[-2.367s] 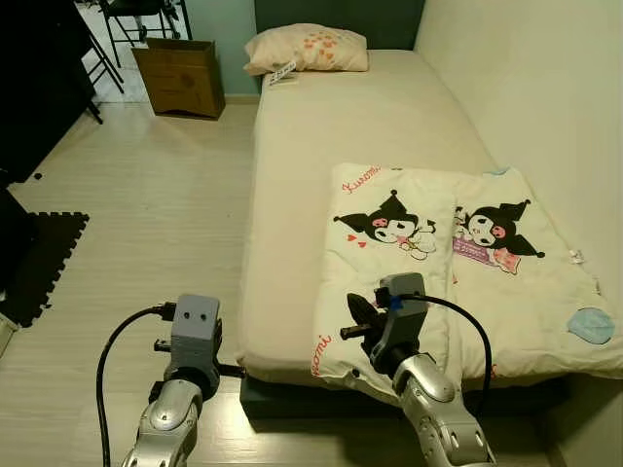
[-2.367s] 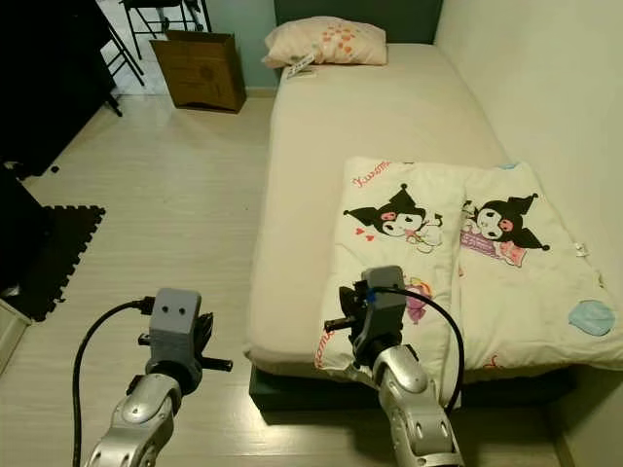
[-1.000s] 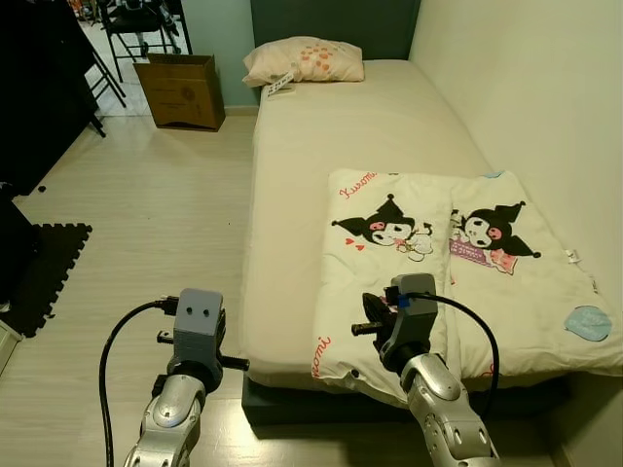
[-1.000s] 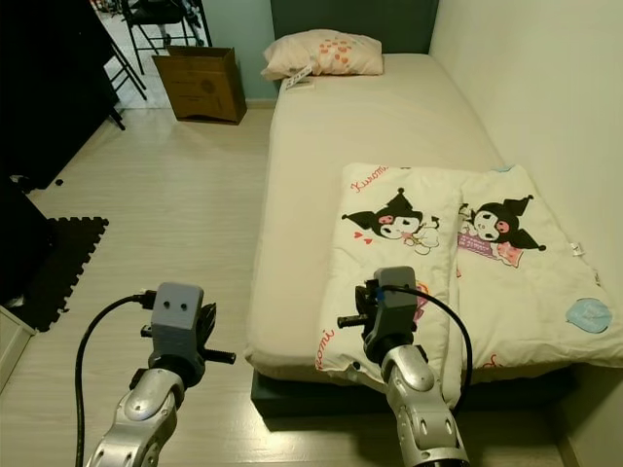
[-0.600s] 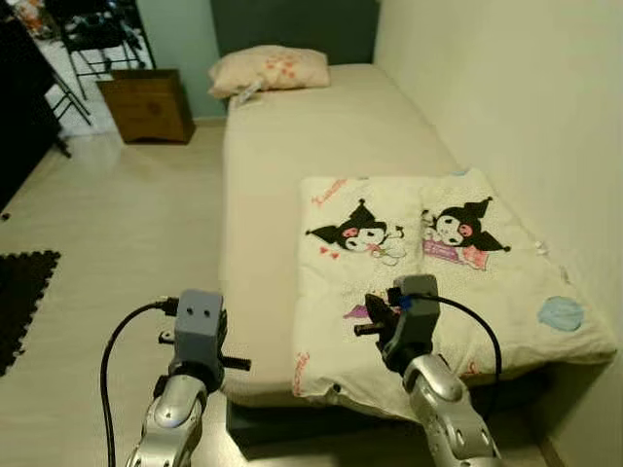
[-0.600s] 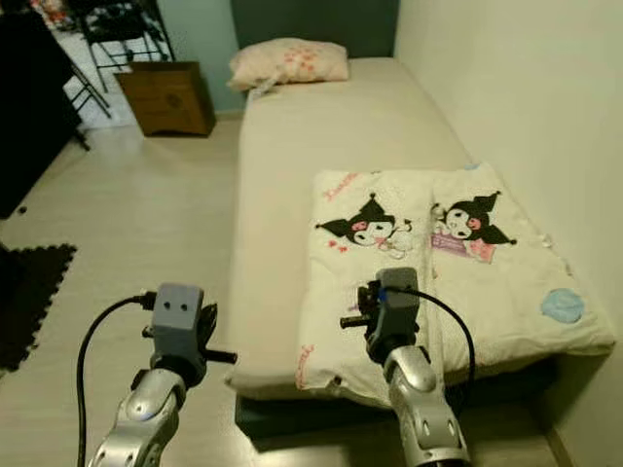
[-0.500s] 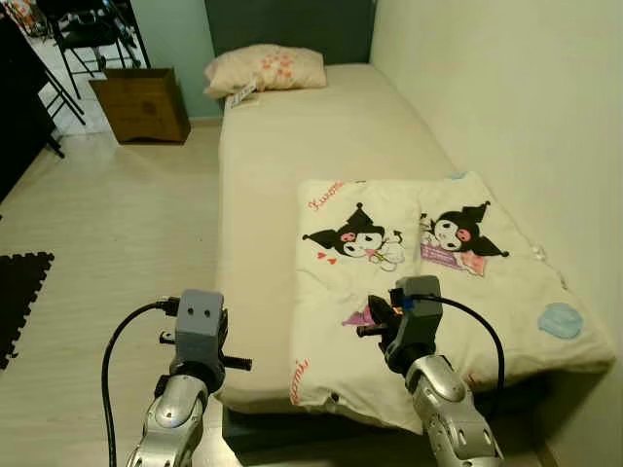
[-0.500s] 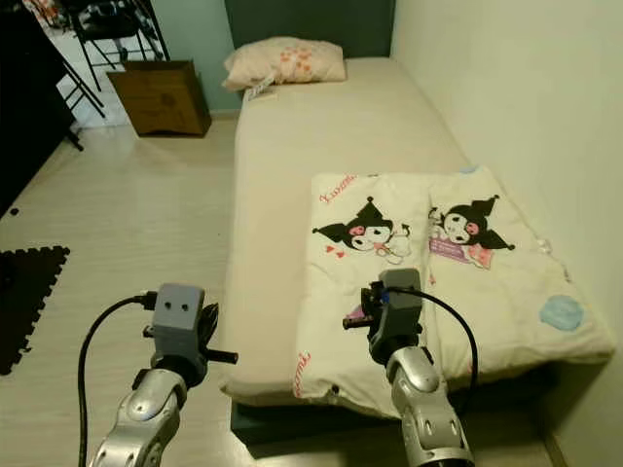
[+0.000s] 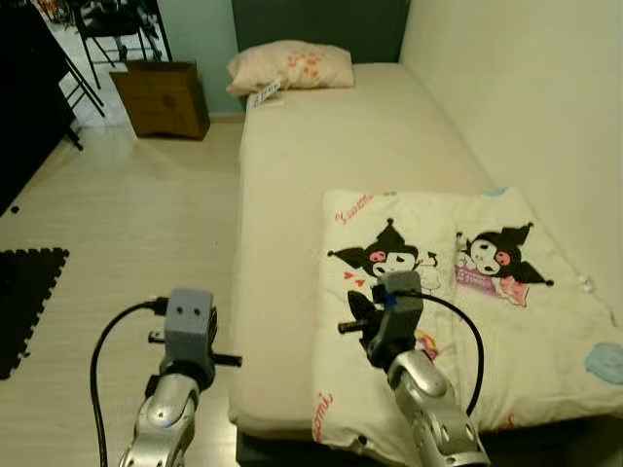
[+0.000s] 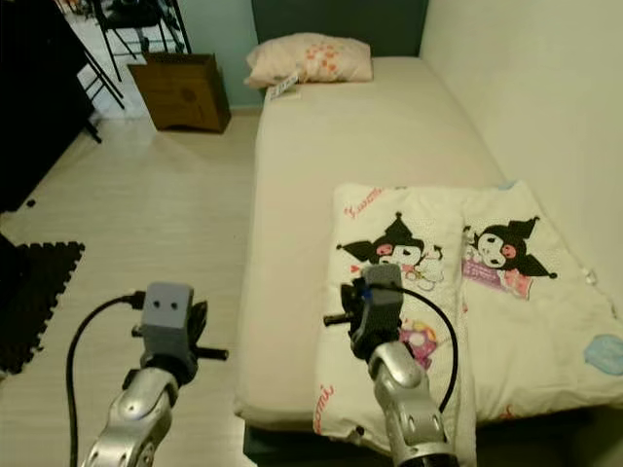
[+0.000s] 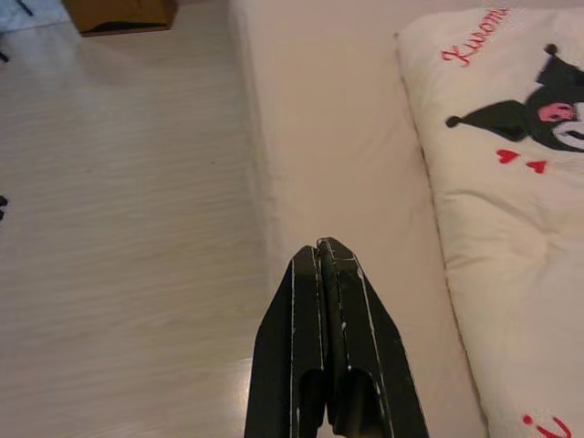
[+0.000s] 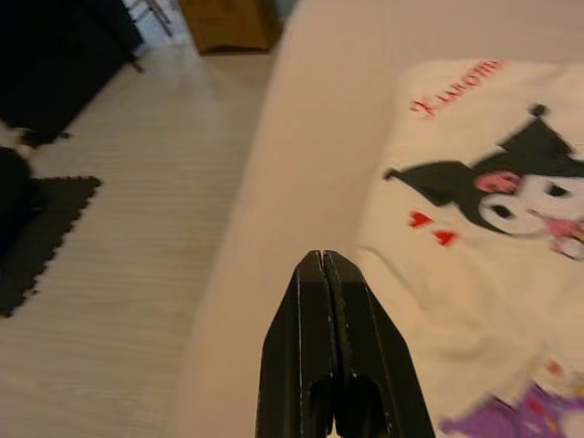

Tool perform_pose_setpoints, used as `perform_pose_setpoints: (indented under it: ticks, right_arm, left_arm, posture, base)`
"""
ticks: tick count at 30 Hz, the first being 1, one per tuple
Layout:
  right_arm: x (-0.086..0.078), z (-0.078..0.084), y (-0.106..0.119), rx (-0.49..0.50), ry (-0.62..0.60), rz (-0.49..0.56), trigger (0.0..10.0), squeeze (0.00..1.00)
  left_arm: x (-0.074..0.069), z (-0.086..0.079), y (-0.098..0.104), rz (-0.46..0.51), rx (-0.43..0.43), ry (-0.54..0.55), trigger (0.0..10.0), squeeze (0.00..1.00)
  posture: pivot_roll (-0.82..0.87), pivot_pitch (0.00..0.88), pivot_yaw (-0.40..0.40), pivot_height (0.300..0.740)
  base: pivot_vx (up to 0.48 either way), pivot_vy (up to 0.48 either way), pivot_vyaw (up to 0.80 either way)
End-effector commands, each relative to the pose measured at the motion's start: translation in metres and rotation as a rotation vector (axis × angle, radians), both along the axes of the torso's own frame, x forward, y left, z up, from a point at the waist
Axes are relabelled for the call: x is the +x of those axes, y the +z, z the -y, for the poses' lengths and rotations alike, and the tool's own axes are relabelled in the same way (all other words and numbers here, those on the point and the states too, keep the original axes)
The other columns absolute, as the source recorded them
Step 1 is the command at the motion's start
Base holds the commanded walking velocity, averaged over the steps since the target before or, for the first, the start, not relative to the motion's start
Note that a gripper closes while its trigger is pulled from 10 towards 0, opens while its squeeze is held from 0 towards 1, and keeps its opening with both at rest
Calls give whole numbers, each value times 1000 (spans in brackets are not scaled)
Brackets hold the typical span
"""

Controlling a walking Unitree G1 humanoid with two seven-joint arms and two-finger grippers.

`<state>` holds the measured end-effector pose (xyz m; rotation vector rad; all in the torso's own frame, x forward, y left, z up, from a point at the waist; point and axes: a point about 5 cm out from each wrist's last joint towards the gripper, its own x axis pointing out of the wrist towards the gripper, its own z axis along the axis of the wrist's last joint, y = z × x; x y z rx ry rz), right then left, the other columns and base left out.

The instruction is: Clean up the room

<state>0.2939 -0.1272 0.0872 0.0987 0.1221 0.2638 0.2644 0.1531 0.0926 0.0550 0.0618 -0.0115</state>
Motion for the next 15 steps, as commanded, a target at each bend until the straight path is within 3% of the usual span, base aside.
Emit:
perform_pose_setpoints:
  ticks: [1, 15]
  right_arm:
    - [-4, 3, -6, 8, -12, -18, 10000, 0]
    - [-2, 3, -2, 22, -2, -1, 10000, 0]
  left_arm:
    - [-3, 1, -5, -21, 2, -1, 10000, 0]
    - [-4, 3, -6, -36, 10, -13, 10000, 0]
  posture:
    - [-73, 127, 35, 740]
    - [-72, 136, 38, 740]
  base:
    - [0, 0, 0]
    - [0, 0, 0]
